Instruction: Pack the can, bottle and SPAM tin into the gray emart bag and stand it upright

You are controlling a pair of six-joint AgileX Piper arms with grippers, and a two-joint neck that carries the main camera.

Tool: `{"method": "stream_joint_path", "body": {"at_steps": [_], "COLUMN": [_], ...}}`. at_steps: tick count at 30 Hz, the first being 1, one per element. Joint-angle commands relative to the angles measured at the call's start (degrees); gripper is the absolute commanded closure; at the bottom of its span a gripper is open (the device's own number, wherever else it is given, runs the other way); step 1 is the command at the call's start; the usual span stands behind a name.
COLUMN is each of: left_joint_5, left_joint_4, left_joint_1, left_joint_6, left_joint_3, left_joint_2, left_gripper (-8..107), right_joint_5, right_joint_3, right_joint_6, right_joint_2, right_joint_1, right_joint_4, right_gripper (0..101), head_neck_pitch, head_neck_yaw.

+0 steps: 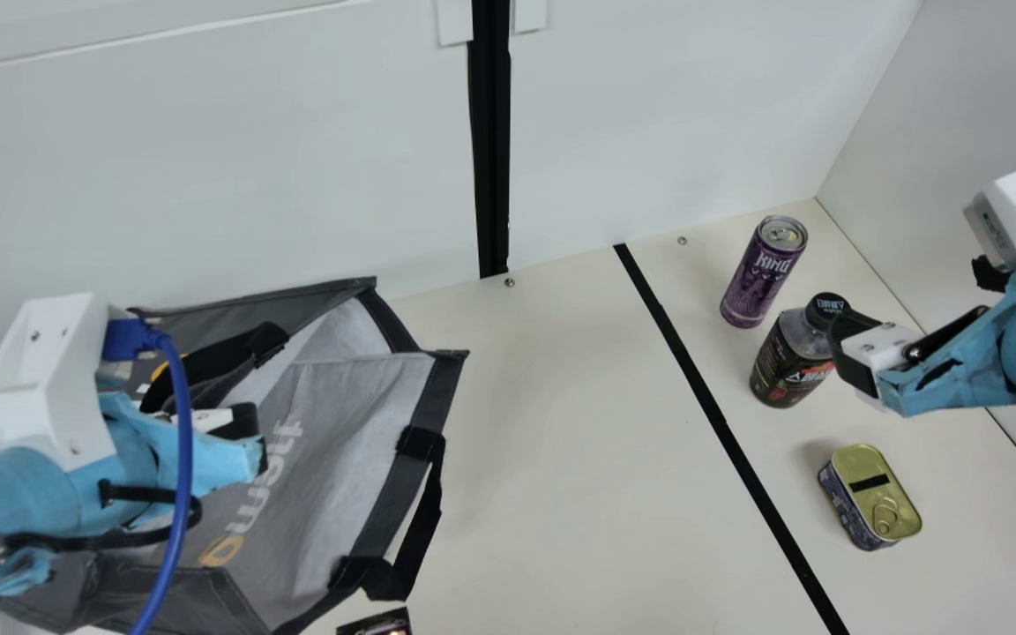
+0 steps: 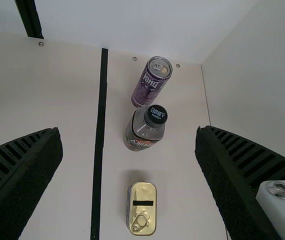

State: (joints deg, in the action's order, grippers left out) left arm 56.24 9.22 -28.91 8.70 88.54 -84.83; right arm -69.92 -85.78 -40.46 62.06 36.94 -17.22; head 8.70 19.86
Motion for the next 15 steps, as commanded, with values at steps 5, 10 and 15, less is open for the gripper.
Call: {"method": "stream_joint_path", "body": {"at_steps": [5,10,15], "left_joint_5": [0.0,0.0,0.0], "left_joint_4": [0.0,0.0,0.0], "left_joint_1": [0.0,0.0,0.0], "left_joint_6": [0.0,0.0,0.0], "left_joint_3": [0.0,0.0,0.0], "left_joint_2": [0.0,0.0,0.0], "left_gripper": [107,107,107], "right_joint_5": [0.0,0.0,0.0], "right_joint_3": [0.0,0.0,0.0], "right_joint_6": [0.0,0.0,0.0], "right_joint_2": [0.0,0.0,0.0], "right_joint_1": [0.0,0.0,0.0], "right_joint_4": [0.0,0.0,0.0], "right_gripper": [6,6,6], "head_neck_pitch": [1.3,1.3,1.3], "head_neck_yaw": [0.1,0.1,0.1]}}
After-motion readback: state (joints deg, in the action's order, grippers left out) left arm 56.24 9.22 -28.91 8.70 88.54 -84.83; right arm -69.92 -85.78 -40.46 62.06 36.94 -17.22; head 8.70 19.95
